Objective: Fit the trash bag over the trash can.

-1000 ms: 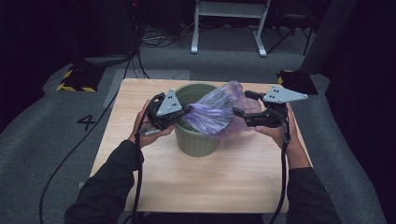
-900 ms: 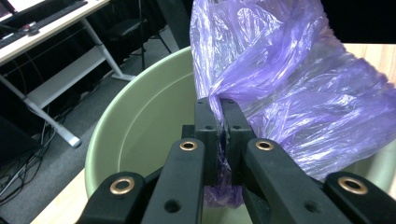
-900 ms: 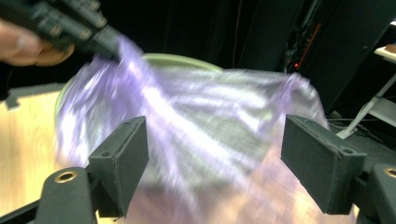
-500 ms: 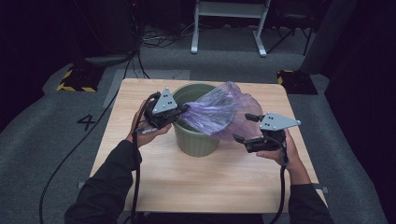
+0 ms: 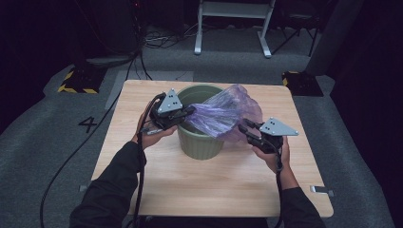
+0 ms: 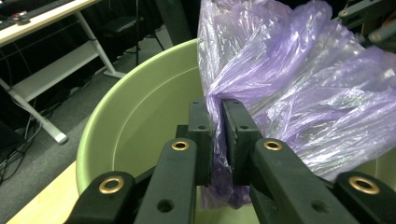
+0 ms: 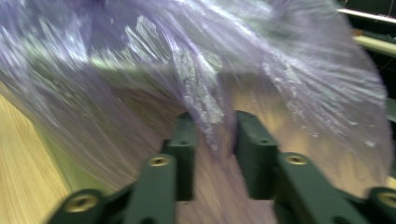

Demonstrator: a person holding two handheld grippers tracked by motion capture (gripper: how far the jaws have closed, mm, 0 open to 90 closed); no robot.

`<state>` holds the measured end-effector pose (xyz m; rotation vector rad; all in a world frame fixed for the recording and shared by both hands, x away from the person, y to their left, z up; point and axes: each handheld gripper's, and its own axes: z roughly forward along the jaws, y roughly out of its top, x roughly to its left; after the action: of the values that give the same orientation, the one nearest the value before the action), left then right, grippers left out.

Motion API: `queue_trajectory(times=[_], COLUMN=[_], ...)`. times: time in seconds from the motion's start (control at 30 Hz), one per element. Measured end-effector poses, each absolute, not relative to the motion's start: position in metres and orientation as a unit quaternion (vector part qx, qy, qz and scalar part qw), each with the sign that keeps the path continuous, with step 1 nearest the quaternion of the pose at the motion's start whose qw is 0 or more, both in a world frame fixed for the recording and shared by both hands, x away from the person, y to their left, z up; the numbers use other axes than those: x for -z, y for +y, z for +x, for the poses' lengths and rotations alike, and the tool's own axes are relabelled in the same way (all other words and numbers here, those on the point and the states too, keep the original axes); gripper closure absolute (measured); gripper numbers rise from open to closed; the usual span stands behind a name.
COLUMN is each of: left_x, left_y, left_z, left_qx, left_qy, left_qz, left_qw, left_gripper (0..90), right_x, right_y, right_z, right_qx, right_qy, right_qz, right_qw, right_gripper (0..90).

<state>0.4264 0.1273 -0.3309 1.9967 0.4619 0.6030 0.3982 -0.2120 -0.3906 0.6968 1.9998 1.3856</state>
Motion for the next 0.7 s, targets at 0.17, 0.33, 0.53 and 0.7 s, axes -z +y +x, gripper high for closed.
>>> queue_trajectory(times=[0.17,0.33,0.53,0.7], left_x=[0.328,0.326,0.324,0.324], left_y=[0.125,0.122,0.122,0.122], left_z=[0.427,0.431,0.427,0.427], left_qx=[-0.249,-0.231,-0.217,-0.205], left_qy=[0.195,0.229,0.217,0.211], left_qz=[0.818,0.81,0.813,0.82], left_qw=[0.481,0.489,0.495,0.491], left_gripper=[71.7,31.4,15.7,15.6], right_x=[0.385,0.375,0.356,0.345], right_y=[-0.218,-0.229,-0.244,-0.246], right_z=[0.395,0.392,0.397,0.4], right_qx=[-0.534,-0.536,-0.543,-0.537], right_qy=[0.737,0.714,0.696,0.687], right_qz=[0.258,0.277,0.295,0.306], right_qw=[0.324,0.355,0.366,0.383], right_gripper=[88.1,89.7,89.6,89.7])
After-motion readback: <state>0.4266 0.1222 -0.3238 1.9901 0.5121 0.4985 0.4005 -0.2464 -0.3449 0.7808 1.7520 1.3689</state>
